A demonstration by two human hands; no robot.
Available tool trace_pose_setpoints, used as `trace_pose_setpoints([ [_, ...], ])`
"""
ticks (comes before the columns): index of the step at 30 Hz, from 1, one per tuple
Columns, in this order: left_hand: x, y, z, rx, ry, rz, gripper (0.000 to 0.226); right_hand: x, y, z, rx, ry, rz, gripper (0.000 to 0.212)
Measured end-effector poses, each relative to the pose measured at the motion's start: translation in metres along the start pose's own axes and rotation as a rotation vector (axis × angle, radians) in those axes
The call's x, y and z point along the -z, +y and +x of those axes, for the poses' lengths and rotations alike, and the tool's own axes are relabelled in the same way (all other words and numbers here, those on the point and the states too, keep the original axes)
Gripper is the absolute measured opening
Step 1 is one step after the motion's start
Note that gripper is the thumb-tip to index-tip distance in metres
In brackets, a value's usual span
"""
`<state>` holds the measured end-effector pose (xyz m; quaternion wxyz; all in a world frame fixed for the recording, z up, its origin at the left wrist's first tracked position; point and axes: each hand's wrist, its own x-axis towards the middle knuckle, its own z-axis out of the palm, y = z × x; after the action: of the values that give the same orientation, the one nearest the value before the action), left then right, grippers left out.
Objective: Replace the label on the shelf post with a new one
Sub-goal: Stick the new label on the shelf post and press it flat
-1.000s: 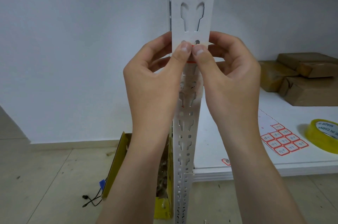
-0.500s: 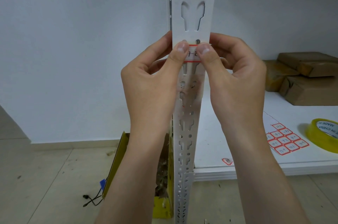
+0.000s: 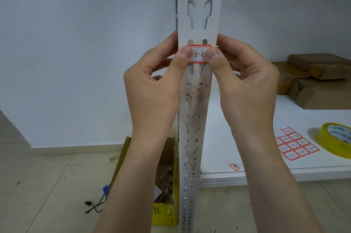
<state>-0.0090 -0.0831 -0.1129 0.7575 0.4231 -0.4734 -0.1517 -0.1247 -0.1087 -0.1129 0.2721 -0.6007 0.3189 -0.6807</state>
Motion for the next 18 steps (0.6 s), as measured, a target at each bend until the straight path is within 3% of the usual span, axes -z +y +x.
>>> trace_pose_setpoints([
  [13, 0.003, -0.0036, -0.0021, -0.064, -0.045, 0.092, 0.044, 0.0006, 0.0058, -0.0057, 0.03, -0.012, -0.021, 0.047],
  [18, 0.0049, -0.0044, 0.0001, -0.086, -0.049, 0.12, 0.046, -0.0011, 0.005, -0.0054, 0.015, -0.014, -0.031, 0.04],
])
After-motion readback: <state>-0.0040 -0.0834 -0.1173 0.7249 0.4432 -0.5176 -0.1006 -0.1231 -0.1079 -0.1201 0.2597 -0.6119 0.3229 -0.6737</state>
